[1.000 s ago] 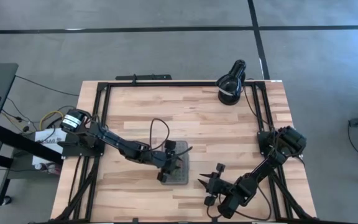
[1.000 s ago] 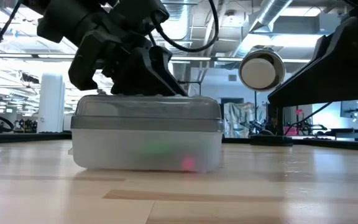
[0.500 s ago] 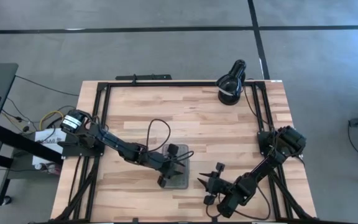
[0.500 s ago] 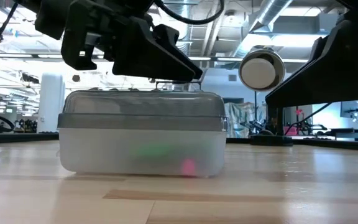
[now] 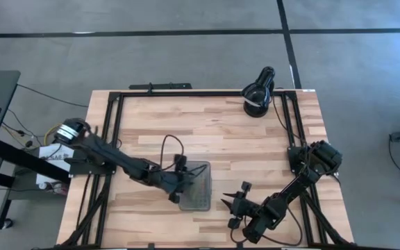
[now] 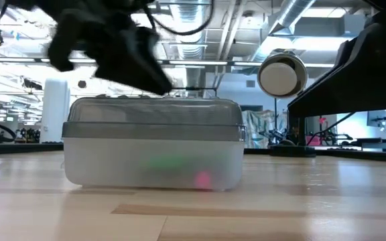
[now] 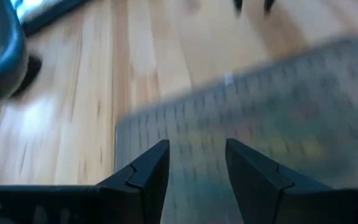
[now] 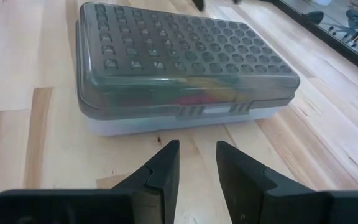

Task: Pick & place school supplies into a supply box
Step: Close the transparent supply box

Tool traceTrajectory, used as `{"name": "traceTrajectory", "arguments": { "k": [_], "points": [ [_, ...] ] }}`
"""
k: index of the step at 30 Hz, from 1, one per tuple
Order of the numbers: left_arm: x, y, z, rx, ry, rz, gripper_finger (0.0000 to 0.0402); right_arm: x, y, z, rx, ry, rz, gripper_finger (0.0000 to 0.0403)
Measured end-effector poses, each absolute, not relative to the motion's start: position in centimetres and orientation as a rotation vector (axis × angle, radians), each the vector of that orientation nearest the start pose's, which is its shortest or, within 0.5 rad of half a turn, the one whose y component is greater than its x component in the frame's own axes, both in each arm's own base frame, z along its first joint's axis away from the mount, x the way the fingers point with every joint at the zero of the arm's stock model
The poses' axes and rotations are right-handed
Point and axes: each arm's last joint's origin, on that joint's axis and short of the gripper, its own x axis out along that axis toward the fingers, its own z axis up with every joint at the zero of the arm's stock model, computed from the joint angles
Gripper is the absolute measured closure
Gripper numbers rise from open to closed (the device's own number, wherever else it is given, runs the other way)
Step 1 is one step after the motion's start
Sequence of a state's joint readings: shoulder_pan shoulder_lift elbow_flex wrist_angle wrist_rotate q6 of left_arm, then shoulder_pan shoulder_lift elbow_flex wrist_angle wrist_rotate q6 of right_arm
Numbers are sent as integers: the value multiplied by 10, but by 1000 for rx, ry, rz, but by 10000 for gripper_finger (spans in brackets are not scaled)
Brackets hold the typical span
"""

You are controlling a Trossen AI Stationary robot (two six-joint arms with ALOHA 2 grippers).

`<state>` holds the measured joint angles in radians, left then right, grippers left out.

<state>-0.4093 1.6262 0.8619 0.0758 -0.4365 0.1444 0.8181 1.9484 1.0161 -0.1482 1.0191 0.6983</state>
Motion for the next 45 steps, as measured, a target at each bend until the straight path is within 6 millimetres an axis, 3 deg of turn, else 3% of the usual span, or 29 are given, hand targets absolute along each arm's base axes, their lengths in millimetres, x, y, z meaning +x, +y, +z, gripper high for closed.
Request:
{"name": "traceTrajectory", "arguments": {
  "k": [7,12,16,35,45],
  "points": [
    [264,-120,173,360,732,109,249,258,238,115,-187,538,-385,301],
    [241,-120,175,239,714,78,249,259,238,115,-187,539,-388,301],
    [234,-118,166,151,750,33,249,262,235,115,-182,539,-399,301],
    [234,-105,150,35,767,9,249,268,236,118,-193,530,-360,301],
    [234,-103,149,38,774,11,249,286,243,132,-206,417,-284,301]
  ]
}}
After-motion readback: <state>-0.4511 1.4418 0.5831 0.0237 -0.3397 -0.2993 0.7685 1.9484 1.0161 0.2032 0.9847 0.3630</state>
